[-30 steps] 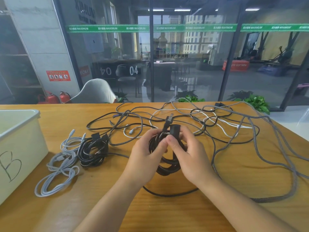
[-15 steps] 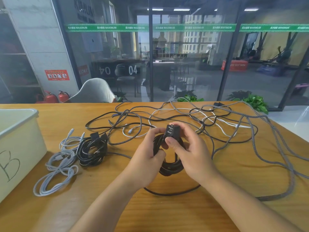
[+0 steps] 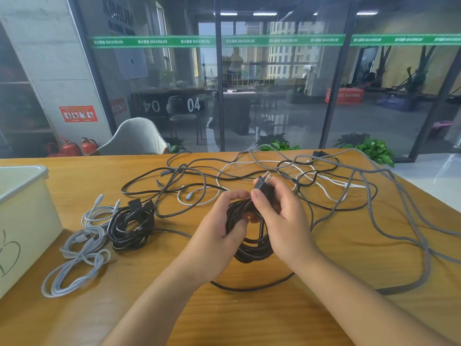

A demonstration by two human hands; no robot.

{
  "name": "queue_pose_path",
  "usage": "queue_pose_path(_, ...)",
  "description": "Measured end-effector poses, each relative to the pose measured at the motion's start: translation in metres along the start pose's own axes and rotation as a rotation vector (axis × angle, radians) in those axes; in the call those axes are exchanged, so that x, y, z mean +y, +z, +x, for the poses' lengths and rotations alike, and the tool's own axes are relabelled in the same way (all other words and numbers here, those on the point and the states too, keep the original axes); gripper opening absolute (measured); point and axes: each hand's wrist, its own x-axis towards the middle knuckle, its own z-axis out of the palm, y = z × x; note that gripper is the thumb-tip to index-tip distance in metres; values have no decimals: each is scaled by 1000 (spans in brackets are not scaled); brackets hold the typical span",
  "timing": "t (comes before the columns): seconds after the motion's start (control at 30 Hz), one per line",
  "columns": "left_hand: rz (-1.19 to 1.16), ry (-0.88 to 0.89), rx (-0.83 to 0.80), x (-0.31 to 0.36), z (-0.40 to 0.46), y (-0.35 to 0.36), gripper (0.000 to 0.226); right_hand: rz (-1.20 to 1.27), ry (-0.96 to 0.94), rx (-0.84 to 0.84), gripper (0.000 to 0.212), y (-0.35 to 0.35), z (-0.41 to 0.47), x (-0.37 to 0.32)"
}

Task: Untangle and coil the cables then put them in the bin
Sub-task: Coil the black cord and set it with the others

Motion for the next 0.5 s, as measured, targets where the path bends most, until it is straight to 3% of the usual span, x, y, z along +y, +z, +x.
queue_pose_path(0.17, -35, 13, 2, 1, -1, 0, 35, 186, 152, 34, 13, 2, 1, -4)
queue_pose_path(0.27, -100, -60, 39, 1, -1, 4, 31, 64, 112, -44, 18, -4, 4, -5)
queue_pose_path(0.5, -377, -300, 143, -5, 0, 7, 42, -30, 101, -226, 48, -3, 0, -4)
